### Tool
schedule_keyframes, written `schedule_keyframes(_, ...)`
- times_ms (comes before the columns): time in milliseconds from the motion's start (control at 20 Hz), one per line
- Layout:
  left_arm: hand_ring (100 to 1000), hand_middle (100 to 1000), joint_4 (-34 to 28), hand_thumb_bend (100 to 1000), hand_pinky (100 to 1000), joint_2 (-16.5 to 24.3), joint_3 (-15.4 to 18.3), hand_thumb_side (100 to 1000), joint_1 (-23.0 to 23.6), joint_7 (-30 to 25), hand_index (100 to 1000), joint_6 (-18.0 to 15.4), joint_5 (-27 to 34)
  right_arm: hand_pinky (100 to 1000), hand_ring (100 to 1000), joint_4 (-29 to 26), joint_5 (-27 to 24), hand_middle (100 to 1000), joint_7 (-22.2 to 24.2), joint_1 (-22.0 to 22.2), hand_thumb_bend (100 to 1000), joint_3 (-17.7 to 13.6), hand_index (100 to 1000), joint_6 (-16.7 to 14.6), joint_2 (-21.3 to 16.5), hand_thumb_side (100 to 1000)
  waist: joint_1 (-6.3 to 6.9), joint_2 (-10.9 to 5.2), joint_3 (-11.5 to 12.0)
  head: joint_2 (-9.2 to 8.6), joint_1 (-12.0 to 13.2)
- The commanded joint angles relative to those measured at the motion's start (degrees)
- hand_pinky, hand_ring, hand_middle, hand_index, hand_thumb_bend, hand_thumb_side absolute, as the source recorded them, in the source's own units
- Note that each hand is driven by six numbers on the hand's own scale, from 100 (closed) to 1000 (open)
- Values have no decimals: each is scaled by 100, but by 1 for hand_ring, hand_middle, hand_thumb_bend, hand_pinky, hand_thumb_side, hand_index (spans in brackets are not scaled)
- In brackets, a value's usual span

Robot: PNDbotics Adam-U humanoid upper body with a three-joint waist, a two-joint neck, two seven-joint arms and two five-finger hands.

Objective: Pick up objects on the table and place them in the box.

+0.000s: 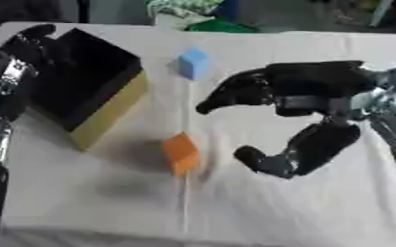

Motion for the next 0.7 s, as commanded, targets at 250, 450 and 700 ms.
schedule_keyframes(250,620,629,-59,100,722,142,-30,727,-48,-58,880,-19,2,964,910,637,675,890,288,-330,100,157,995,-656,469,604,7,-109,30,43,-48)
schedule_keyframes(450,620,630,-61,100,723,137,-33,728,-51,-65,880,-18,4,960,918,988,1119,894,201,-401,100,246,994,-950,744,585,7,-108,43,40,-61)
schedule_keyframes(700,620,630,-69,100,723,122,-44,727,-59,-84,880,-15,7,960,918,1379,1546,894,117,-406,100,352,994,-1240,1063,589,8,-95,65,34,-67)
